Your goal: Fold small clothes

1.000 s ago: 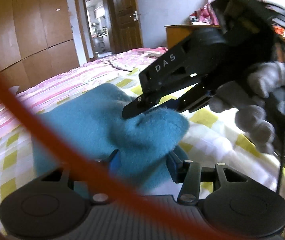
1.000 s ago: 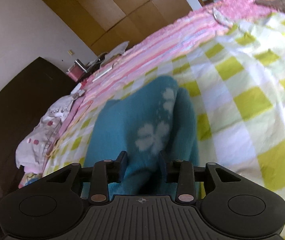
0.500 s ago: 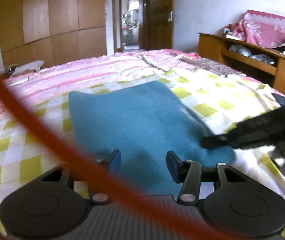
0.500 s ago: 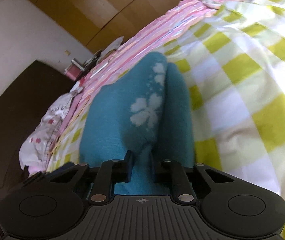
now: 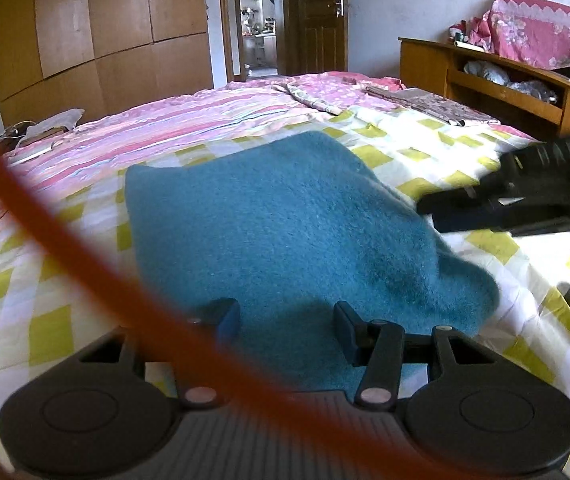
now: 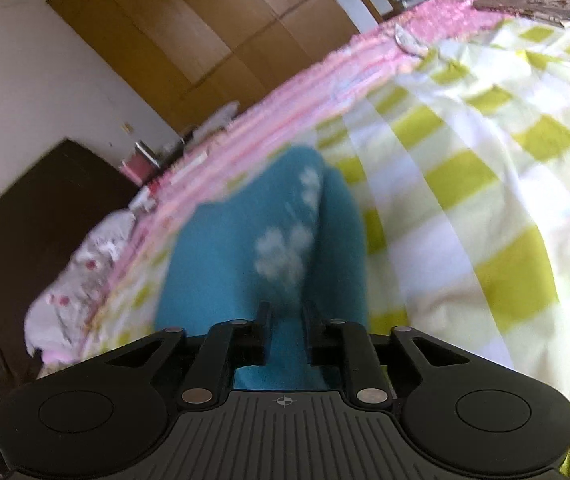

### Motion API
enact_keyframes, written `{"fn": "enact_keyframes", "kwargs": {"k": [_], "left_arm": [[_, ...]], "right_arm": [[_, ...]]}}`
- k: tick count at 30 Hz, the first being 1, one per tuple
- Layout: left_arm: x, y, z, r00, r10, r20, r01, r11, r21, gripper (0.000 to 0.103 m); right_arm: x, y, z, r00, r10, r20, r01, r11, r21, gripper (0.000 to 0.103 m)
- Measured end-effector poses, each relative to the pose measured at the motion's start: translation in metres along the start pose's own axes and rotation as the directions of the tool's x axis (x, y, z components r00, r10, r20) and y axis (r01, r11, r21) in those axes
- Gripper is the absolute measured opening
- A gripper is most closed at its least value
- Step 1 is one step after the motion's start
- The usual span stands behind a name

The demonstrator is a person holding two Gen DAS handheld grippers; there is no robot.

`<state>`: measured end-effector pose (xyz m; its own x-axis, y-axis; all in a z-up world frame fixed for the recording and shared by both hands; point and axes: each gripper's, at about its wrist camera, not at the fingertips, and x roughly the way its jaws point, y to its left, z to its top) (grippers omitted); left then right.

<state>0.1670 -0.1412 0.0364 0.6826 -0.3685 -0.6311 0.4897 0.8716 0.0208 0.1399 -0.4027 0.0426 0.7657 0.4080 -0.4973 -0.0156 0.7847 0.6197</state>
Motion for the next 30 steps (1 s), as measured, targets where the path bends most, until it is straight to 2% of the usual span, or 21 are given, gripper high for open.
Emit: {"fn": "enact_keyframes", "kwargs": {"k": [1,2,6,8,12,15,16,19,30], "left_arm": [[0.001,-0.001,0.001,1.0,0.0,-0.003,0.0,1.0,0.0,0.055],[0.001,-0.001,0.002,1.0,0.001,-0.005,-0.001,1.0,0.0,0.055],[0.003,-0.003,0.004,1.0,0.002,-0.013,-0.002,1.0,0.001,0.055],[0.004,-0.004,0.005,1.0,0.001,-0.018,-0.001,1.0,0.001,0.055],[0.007,-0.005,0.007,1.0,0.001,-0.025,-0.001,1.0,0.004,0.056],[0.009,-0.008,0.007,0.999,0.011,-0.031,-0.01,1.0,0.015,0.058],[0.01,-0.009,0.008,0.999,0.014,-0.035,-0.014,1.0,0.019,0.059],[0.011,-0.012,0.009,0.999,0.026,-0.044,-0.025,0.999,0.027,0.059],[0.017,-0.019,0.018,0.993,0.06,-0.1,-0.057,0.998,0.034,0.06]], "right_arm": [[0.004,0.0,0.003,1.0,0.007,0.011,-0.007,1.0,0.014,0.048],[0.01,0.0,0.006,1.0,0.006,0.02,-0.006,1.0,0.026,0.051],[0.041,0.002,0.011,1.0,0.015,0.007,-0.015,0.998,0.062,0.052],[0.054,0.005,0.009,1.0,-0.015,-0.001,0.015,0.999,0.045,0.052],[0.061,0.004,0.001,0.999,-0.006,0.034,0.006,1.0,0.021,0.053],[0.06,0.003,-0.003,0.999,-0.002,0.049,0.002,1.0,0.001,0.048],[0.06,0.004,-0.003,0.999,-0.003,0.051,0.004,1.0,-0.006,0.042],[0.06,0.005,-0.004,0.998,0.003,0.057,-0.003,1.0,-0.006,0.032],[0.057,-0.013,-0.002,0.996,0.065,0.057,-0.07,0.993,0.099,0.025]]}}
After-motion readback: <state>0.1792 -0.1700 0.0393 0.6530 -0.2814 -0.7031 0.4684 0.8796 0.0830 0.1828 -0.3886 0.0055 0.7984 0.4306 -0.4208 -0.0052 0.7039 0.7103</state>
